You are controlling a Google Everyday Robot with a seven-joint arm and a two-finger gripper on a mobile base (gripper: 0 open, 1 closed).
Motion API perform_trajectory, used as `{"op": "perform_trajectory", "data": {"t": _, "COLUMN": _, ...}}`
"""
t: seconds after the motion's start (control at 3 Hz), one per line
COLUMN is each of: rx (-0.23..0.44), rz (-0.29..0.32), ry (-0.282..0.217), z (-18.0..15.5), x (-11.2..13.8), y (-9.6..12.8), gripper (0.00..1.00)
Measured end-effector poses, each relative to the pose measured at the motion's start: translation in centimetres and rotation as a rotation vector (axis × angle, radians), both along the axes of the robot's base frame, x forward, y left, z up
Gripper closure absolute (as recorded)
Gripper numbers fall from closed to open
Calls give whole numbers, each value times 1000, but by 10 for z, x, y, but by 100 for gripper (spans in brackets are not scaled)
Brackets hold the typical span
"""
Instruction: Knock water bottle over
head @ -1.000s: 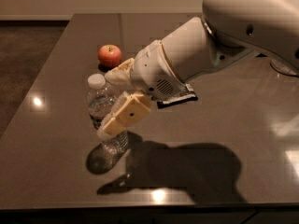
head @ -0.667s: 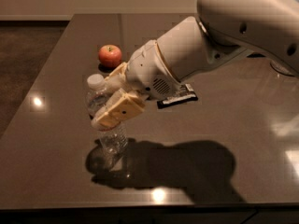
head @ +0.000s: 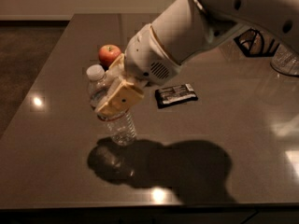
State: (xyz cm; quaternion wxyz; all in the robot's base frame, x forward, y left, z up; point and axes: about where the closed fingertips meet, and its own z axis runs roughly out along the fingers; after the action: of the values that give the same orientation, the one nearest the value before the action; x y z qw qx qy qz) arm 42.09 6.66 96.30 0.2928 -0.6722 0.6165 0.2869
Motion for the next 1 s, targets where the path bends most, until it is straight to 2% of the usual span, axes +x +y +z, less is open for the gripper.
{"op": "perform_trajectory", "data": {"t": 0.33, "rx": -178, "rz": -66, "ry": -21, "z": 8, "x": 12, "y": -21, "gripper": 100}}
{"op": "perform_trajectory", "data": {"t": 0.67, "rx": -370, "rz": -108, "ry": -47, "z": 8, "x": 17, "y": -41, "gripper": 100}}
{"op": "perform_trajectory", "data": {"t": 1.0, "rx": -529, "rz": -127, "ry": -71, "z": -1, "x": 22, "y": -56, "gripper": 100}}
